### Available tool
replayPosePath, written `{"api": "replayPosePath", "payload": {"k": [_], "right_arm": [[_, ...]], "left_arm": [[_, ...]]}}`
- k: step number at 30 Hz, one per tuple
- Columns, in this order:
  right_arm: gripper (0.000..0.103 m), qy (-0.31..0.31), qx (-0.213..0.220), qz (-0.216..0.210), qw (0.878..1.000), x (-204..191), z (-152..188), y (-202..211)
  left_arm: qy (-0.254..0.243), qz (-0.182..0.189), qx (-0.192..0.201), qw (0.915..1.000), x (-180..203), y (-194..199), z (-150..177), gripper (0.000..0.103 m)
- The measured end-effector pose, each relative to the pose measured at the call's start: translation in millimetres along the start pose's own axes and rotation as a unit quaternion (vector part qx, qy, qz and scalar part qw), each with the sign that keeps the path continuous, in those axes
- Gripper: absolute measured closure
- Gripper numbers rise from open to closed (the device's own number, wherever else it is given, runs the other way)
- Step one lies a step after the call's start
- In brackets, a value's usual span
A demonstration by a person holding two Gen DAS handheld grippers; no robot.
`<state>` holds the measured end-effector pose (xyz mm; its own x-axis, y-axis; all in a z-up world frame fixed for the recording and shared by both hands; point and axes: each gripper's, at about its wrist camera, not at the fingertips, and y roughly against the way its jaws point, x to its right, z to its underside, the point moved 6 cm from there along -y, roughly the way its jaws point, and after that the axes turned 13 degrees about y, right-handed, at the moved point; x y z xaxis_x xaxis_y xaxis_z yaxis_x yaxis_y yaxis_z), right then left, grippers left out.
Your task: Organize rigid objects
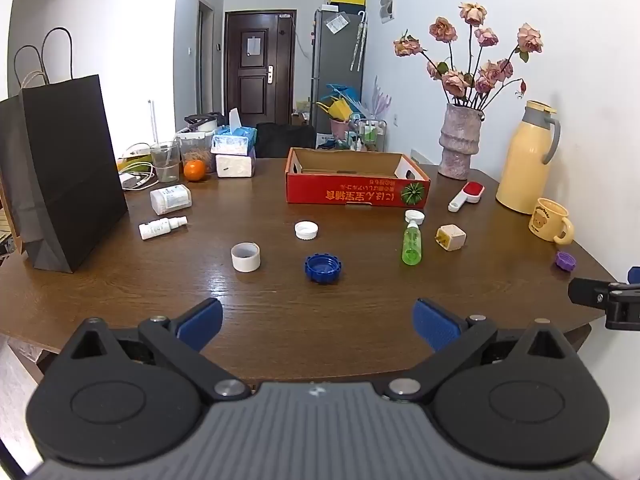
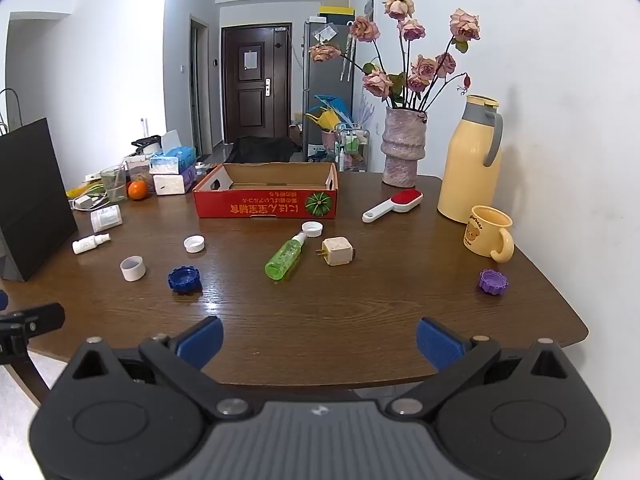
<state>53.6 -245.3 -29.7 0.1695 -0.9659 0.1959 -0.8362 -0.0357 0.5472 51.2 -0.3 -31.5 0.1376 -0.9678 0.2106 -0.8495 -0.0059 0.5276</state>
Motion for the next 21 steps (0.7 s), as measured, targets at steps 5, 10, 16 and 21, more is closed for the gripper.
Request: {"api": "replayPosePath", "payload": {"k": [5,10,16,21], "right_arm": [[0.000,0.001,0.001,0.002,1.000,0,0,1],[0.000,0.002,-0.002,0.002,1.000,1,0,-1],[0.000,0.003,-0.002,0.003,1.000,1,1,0],[0.000,0.003,-0.002,0.003,1.000,2,1,-2]], "left_arm": [[-0.002,0.001,-0.001,1.0000,4,-5,-1,0.000],[0.001,0.005,0.011,0.9999,2,4,-1,0.000],[0.003,0.006,0.008,0.9999,5,10,0,0.000],[0.003,0.005,0.006,1.0000,0,-1,1,0.000]]}}
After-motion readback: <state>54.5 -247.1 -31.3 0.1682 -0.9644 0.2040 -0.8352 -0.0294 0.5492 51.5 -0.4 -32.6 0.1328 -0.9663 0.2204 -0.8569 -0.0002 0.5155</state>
